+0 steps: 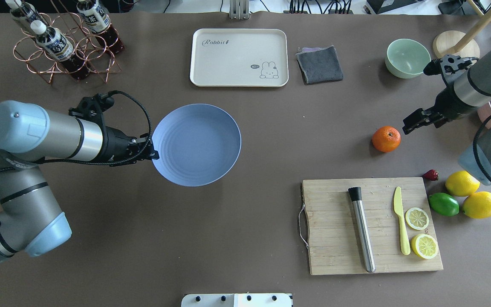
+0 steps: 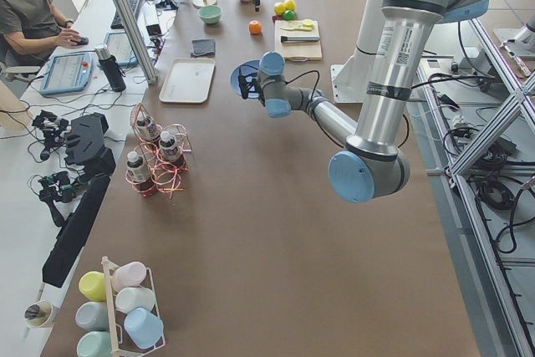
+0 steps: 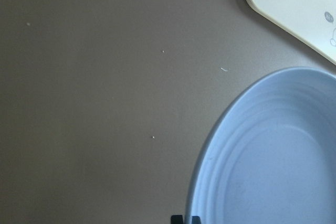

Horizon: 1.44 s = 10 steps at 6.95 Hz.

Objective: Pick orange to plate
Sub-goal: 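Slide the blue plate inward with the left gripper while the right reaches the orange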

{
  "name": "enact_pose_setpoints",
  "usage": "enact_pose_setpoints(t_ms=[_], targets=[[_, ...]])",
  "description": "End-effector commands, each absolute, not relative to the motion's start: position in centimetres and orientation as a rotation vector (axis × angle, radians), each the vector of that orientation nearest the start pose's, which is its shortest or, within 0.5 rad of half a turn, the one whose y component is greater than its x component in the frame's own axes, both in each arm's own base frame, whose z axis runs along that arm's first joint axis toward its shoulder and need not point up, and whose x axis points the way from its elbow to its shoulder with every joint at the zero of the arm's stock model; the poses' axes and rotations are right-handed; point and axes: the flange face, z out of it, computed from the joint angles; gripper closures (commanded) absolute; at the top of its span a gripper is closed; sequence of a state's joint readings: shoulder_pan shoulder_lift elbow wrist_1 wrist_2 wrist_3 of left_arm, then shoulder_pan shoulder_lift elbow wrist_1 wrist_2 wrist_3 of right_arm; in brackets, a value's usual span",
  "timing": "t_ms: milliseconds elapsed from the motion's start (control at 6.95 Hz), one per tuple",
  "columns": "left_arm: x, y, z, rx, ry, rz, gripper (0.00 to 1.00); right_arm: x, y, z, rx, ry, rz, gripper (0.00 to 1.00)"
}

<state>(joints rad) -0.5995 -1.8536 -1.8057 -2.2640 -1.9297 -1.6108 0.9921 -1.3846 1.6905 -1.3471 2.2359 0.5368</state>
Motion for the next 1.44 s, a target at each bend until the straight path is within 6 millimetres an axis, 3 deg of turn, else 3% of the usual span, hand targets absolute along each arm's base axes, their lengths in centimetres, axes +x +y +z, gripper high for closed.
enact_pose_setpoints(t_ms=[0, 288, 432, 576, 1007, 1295], targets=[[47.5, -37.6, 29.3, 0.063, 1.203, -0.331, 1.0, -29.3, -52.8, 46.5, 0.068, -0.82, -0.191, 0.0], [47.9, -37.6, 30.2, 0.065, 1.182, -0.344, 1.0, -31.4, -52.5, 46.6, 0.101, -0.797, -0.191, 0.0], [49.3, -36.4, 30.6, 0.063, 1.171, -0.328, 1.0, -32.2, -52.9, 48.8, 0.107, -0.797, -0.197, 0.0], [49.7, -35.9, 30.5, 0.057, 1.174, -0.321, 1.0, -32.4, -53.1, 49.6, 0.114, -0.804, -0.198, 0.0], [50.5, -35.2, 31.9, 0.042, 1.147, -0.31, 1.0, -33.7, -52.4, 49.6, 0.082, -0.813, -0.153, 0.0], [51.3, -35.0, 31.5, 0.038, 1.151, -0.303, 1.0, -33.8, -52.2, 49.7, 0.079, -0.813, -0.154, 0.0]])
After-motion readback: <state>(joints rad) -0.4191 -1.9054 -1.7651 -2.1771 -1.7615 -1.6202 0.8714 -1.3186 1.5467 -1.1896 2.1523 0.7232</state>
